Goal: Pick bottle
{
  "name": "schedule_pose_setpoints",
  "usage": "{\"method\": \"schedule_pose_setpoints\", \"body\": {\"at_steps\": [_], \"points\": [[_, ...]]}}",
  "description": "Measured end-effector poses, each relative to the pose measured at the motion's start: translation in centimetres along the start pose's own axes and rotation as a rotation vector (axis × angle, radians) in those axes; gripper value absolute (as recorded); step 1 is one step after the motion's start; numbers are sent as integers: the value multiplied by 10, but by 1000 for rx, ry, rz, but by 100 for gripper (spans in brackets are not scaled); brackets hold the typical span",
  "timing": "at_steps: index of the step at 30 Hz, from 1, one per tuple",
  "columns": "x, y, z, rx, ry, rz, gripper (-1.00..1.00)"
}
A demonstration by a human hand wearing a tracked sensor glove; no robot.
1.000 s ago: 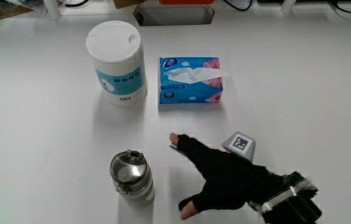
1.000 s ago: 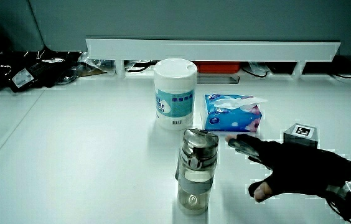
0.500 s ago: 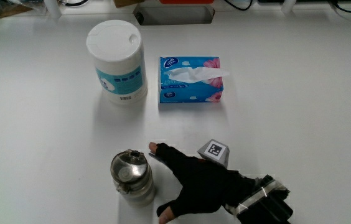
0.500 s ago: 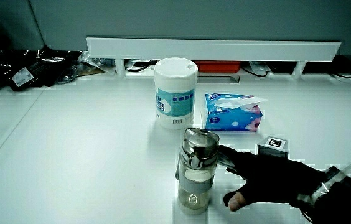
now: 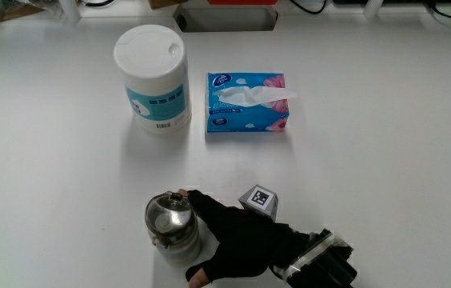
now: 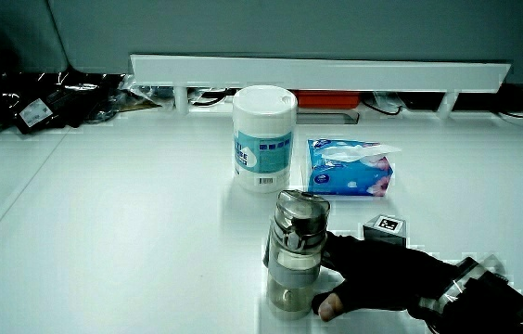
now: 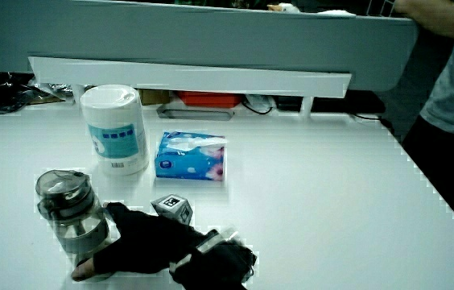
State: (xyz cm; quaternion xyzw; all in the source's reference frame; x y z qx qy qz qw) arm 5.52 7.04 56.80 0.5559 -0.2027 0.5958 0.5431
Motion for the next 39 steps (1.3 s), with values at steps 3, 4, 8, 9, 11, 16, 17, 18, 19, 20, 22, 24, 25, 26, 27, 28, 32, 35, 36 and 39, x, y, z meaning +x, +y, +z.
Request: {"method": "schedule_pose_setpoints", "body": {"at_steps": [3,4,8,9,11,16,17,18,19,20,22,24,25,26,27,28,32,35,36,39], "points": [[1,1,0,10,15,16,0],[2,1,0,13,18,14,0],[4,3,0,21,39,24,4],[5,3,0,34,40,34,7],[8,4,-1,52,63,56,15],[11,4,-3,103,95,99,33],[12,5,-3,108,101,106,37],[13,5,-3,118,106,121,41],[12,5,-4,130,113,127,44],[12,5,-4,136,106,132,48],[12,4,-5,159,112,156,56],[13,4,-5,180,105,162,63],[14,4,-4,195,89,169,67],[12,3,-5,206,87,167,70],[12,3,-5,209,80,173,74],[12,3,-5,216,72,181,78],[12,2,-5,234,57,197,93],[13,2,-6,249,47,224,100],[12,2,-6,250,47,221,100],[12,0,-6,257,41,213,100]]}}
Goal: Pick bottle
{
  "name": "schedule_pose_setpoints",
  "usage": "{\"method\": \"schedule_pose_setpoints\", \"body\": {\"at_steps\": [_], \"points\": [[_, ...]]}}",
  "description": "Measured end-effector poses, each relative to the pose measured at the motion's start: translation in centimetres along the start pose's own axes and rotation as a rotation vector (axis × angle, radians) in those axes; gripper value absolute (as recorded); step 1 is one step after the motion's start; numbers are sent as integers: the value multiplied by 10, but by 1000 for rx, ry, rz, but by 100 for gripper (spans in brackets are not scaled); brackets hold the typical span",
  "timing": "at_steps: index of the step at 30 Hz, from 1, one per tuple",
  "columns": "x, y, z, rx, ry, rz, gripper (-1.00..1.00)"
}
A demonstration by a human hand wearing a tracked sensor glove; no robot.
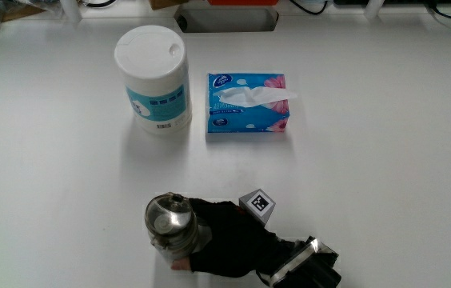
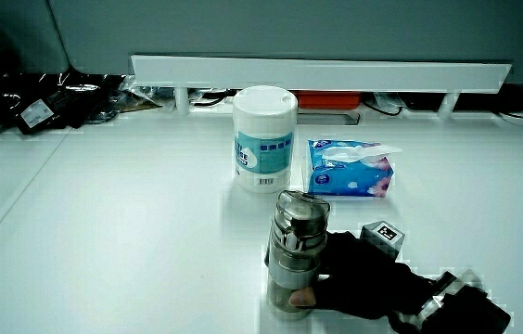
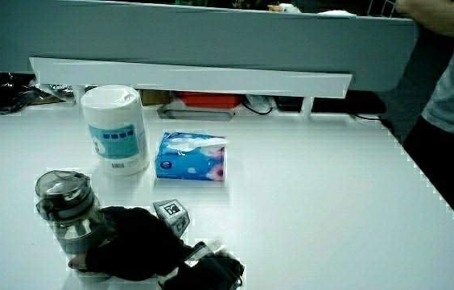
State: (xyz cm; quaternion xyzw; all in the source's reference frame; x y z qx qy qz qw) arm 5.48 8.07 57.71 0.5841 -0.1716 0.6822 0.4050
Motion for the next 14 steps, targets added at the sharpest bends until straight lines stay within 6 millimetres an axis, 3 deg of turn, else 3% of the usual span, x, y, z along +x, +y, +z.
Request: {"method": "schedule_pose_setpoints", "body": {"at_steps": [7,14], "points": [[-14,-3,3,-13,8,22,100],[-50,-12,18,-14,29,47,100]]}}
